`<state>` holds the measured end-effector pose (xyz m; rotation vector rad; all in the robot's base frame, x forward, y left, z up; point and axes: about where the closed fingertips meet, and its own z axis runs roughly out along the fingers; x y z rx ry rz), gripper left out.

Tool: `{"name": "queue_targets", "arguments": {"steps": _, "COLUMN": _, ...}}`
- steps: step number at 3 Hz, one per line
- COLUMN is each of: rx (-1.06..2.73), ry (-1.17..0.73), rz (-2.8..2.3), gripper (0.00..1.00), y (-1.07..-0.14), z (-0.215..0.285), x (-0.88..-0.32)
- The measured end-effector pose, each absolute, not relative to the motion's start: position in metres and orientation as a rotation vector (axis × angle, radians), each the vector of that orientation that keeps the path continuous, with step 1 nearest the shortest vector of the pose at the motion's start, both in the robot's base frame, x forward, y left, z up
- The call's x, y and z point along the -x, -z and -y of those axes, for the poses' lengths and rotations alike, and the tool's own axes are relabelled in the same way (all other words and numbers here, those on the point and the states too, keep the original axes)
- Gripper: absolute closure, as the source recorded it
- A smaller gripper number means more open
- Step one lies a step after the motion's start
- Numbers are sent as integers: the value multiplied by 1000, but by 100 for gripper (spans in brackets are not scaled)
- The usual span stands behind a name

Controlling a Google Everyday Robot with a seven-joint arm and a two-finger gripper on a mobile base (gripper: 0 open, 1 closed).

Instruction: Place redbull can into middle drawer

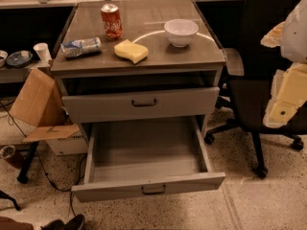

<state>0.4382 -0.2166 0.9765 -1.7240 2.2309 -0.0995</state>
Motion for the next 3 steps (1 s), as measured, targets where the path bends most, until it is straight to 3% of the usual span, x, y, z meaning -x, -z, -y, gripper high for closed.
{"name": "queue_targets", "arguments": {"steps": 2, "rx": 1670, "ry": 74, "rz": -2173, "gripper": 0, "y": -987, "z": 206, "x": -446}}
{"name": "queue_targets", "arguments": {"steps": 3, "rx": 1594, "ry": -35, "rz": -1997, "gripper": 0, "y": -1007, "z": 147, "x": -488}}
